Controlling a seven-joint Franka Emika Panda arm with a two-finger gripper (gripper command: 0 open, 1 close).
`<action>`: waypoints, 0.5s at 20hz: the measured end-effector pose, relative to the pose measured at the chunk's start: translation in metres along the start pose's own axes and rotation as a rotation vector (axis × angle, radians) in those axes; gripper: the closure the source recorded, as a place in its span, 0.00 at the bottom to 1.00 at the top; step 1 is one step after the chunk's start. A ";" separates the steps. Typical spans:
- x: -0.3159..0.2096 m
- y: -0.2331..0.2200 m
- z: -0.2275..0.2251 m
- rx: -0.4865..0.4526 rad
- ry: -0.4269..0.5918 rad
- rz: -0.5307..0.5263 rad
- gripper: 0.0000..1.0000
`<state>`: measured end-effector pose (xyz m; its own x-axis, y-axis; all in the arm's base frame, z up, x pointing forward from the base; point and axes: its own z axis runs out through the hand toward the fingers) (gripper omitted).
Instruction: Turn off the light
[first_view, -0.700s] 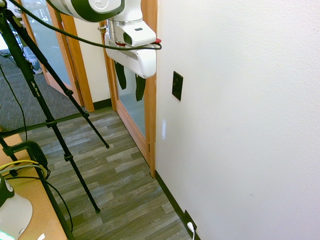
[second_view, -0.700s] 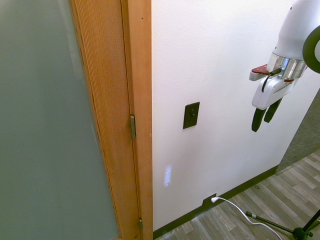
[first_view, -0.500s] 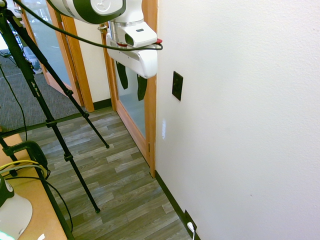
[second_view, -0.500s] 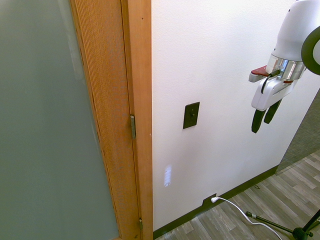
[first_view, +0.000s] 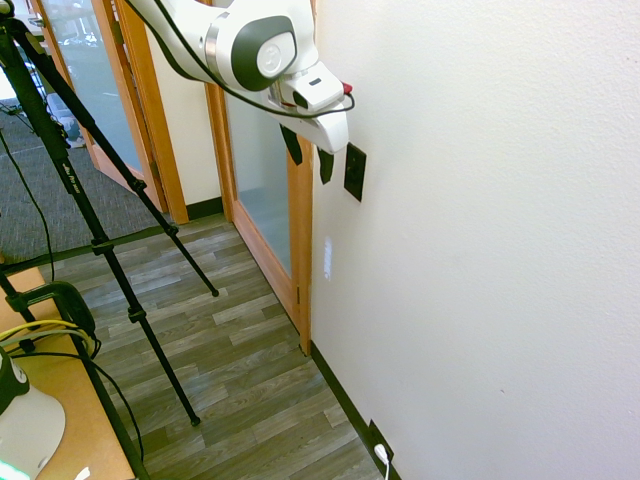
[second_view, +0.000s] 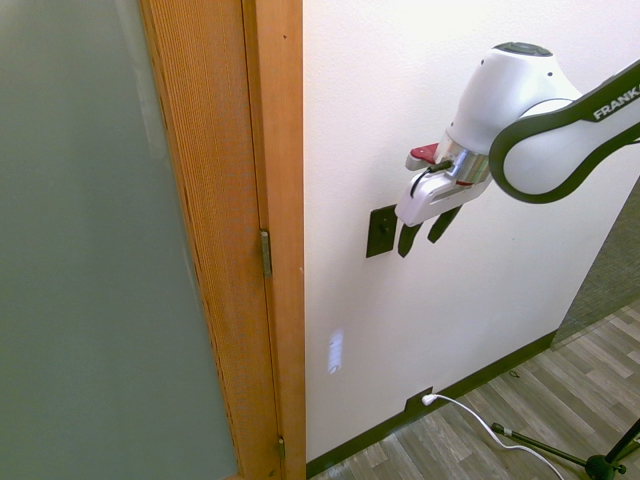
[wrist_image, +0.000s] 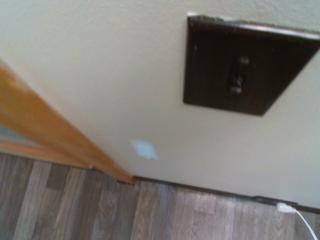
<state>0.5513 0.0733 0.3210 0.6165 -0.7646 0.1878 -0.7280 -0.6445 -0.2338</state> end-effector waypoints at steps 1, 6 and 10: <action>0.001 -0.002 0.005 0.006 0.011 0.013 0.00; 0.016 -0.013 0.011 0.032 0.096 0.076 1.00; 0.026 -0.026 0.013 0.045 0.126 0.099 1.00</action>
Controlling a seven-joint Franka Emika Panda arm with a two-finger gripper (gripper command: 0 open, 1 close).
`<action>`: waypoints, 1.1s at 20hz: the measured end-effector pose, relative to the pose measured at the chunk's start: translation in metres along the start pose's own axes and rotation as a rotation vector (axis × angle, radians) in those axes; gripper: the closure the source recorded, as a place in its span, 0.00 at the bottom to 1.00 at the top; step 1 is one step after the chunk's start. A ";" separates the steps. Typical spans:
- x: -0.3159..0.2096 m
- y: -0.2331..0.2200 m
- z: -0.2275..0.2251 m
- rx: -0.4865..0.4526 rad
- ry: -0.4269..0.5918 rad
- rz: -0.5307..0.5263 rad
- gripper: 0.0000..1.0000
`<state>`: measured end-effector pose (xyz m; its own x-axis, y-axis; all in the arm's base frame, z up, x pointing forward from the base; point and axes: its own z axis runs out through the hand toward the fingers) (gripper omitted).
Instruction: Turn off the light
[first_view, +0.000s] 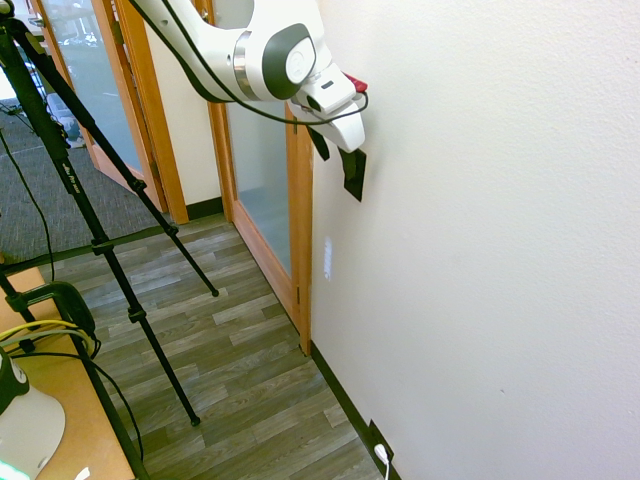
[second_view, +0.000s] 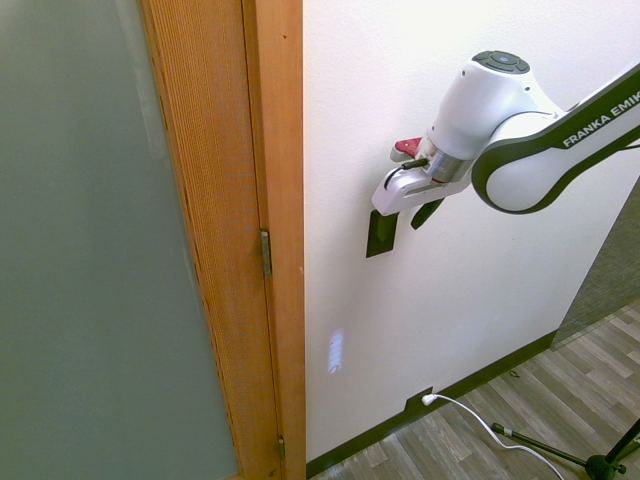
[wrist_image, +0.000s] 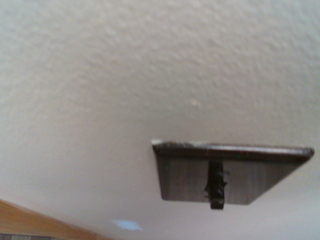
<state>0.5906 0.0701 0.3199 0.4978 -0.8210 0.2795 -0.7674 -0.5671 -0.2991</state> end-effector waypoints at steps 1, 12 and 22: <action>0.002 -0.003 0.003 0.000 0.007 0.006 1.00; 0.009 -0.016 0.020 0.002 0.028 0.038 1.00; 0.005 -0.015 0.021 0.000 0.023 0.046 1.00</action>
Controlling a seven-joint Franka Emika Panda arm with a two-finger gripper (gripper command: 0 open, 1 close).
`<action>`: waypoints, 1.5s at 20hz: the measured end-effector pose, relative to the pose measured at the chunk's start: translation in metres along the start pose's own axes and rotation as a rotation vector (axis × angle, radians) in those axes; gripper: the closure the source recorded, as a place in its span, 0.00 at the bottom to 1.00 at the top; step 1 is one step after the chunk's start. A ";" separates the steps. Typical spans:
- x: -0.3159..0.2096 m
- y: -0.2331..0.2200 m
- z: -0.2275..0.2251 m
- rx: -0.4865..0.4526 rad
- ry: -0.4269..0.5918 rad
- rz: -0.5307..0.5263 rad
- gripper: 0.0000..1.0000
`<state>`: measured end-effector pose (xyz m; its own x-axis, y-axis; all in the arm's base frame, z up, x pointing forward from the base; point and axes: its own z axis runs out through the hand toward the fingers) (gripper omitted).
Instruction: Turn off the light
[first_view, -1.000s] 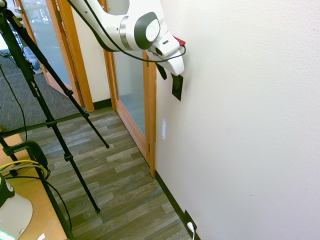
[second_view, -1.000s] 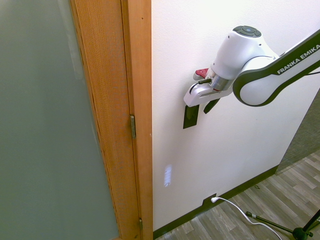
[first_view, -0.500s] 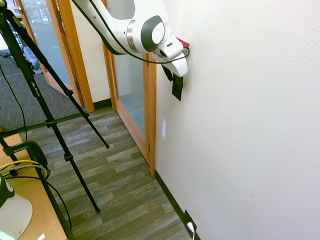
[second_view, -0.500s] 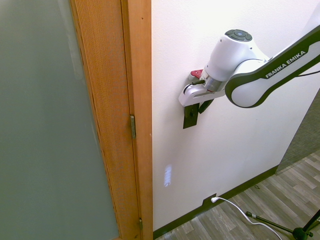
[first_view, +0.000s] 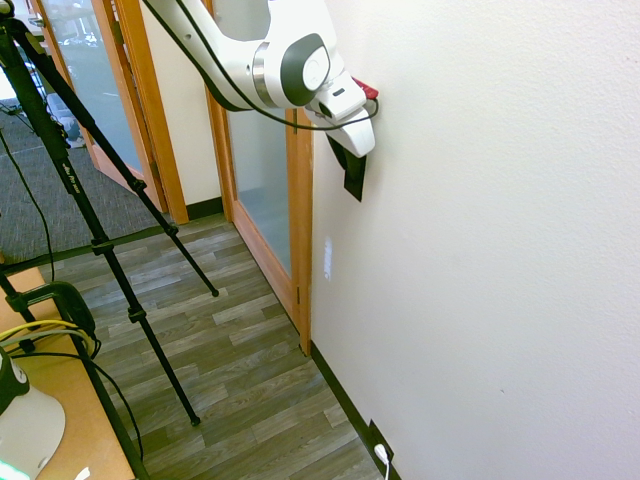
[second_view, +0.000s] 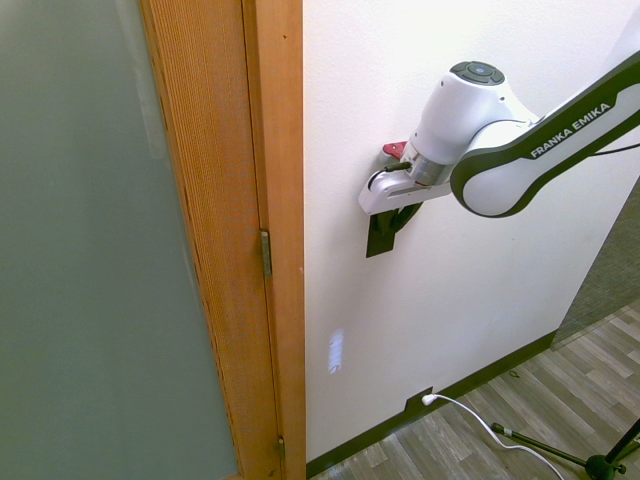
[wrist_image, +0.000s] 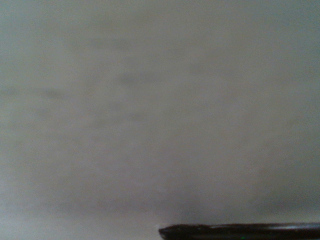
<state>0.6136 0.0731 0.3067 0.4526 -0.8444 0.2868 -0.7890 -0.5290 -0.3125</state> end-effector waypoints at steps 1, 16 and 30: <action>-0.001 -0.001 -0.001 0.002 0.000 0.000 1.00; -0.002 0.003 0.016 -0.016 -0.018 0.025 1.00; -0.004 0.013 0.019 0.050 -0.014 0.022 0.00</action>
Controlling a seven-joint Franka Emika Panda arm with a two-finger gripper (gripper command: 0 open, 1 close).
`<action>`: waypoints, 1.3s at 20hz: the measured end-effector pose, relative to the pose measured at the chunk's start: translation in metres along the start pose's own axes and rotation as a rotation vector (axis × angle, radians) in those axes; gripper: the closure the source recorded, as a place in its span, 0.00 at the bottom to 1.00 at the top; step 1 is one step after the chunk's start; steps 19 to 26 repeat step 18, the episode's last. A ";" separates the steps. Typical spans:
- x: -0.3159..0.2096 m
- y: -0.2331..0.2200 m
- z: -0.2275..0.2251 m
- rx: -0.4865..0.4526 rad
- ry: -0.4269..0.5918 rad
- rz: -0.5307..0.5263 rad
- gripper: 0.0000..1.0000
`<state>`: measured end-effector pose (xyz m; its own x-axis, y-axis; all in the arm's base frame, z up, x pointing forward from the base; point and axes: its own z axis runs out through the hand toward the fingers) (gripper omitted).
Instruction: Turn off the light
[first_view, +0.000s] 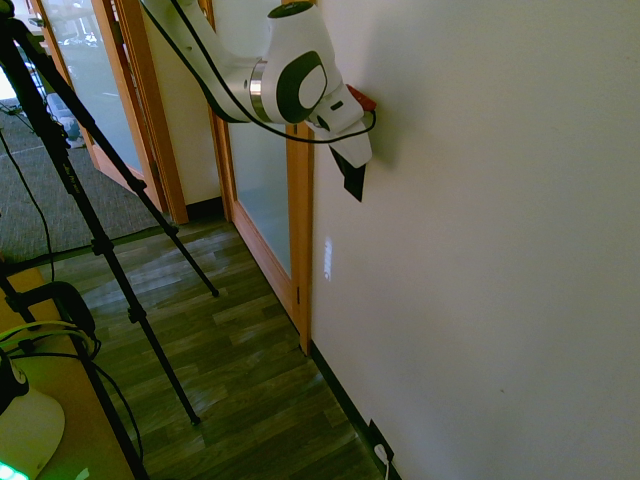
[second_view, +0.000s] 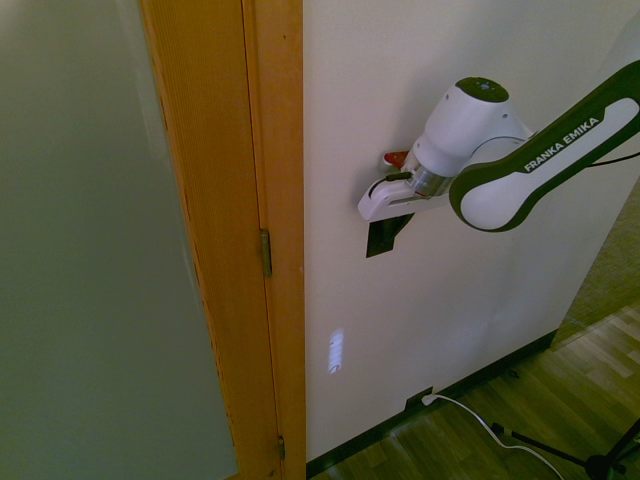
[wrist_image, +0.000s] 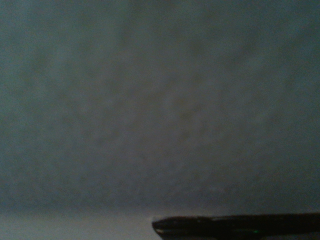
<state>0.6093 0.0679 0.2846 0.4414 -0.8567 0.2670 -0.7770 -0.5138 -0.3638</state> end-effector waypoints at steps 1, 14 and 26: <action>-0.001 0.003 0.000 0.012 0.002 0.000 0.00; -0.030 0.025 0.020 0.041 0.001 0.007 0.00; -0.031 0.027 0.018 0.057 0.018 0.008 0.00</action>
